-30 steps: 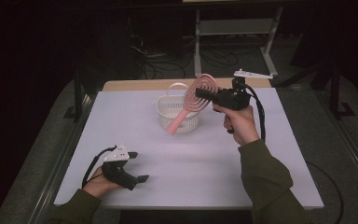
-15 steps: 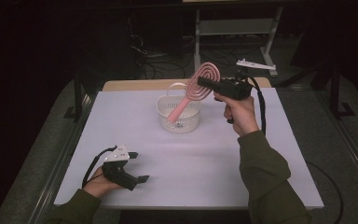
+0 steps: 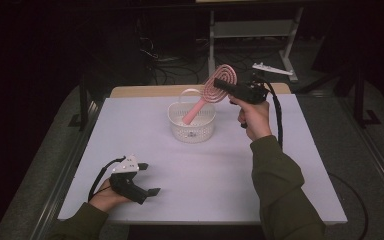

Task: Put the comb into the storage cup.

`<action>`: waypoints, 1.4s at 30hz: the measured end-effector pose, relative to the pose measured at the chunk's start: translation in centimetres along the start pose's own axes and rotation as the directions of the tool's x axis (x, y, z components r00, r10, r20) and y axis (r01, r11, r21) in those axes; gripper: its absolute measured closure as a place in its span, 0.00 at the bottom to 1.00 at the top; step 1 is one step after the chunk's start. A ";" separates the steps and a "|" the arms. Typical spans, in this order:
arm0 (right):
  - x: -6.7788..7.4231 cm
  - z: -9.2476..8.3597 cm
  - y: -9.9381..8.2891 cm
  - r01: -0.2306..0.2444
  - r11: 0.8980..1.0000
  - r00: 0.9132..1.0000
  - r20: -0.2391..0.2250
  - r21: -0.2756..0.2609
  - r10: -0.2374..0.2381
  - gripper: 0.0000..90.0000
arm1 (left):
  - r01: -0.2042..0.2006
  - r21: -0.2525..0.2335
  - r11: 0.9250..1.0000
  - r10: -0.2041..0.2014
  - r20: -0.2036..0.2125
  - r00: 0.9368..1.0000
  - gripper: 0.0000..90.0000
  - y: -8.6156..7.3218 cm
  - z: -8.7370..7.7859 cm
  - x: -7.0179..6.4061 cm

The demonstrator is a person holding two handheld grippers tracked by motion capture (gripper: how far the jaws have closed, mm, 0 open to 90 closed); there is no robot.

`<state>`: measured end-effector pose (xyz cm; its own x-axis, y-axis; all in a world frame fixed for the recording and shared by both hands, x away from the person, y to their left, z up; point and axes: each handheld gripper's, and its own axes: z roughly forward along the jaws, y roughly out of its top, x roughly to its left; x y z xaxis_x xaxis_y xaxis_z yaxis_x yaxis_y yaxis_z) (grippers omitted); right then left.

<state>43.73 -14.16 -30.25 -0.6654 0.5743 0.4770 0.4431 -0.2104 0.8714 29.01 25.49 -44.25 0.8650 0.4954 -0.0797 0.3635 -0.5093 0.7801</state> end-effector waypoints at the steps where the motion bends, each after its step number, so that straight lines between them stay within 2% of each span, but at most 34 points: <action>1: -0.1 0.2 -0.1 0.001 1.000 1.000 0.006 0.002 -0.001 0.70 | 0.000 0.000 1.000 0.000 0.000 1.000 0.00 0.0 0.0 0.0; 9: -0.4 1.7 -0.8 0.006 1.000 1.000 0.027 0.001 -0.006 0.70 | 0.000 0.001 1.000 0.000 0.002 1.000 0.00 0.0 0.0 0.0; 26: -0.6 4.5 -3.0 -0.019 1.000 0.999 0.039 0.011 0.019 0.70 | 0.000 0.005 1.000 0.000 0.002 1.000 0.00 0.0 0.1 0.0; 42: -0.9 6.5 -5.1 -0.008 0.999 0.996 0.088 0.040 0.005 0.70 | -0.001 0.005 1.000 0.001 0.003 1.000 0.00 0.0 0.1 0.0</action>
<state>45.96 -8.51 -35.88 -0.6079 0.6405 0.4692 0.4723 -0.1833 0.8622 28.99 25.45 -44.32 0.8665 0.4927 -0.0803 0.3641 -0.5137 0.7769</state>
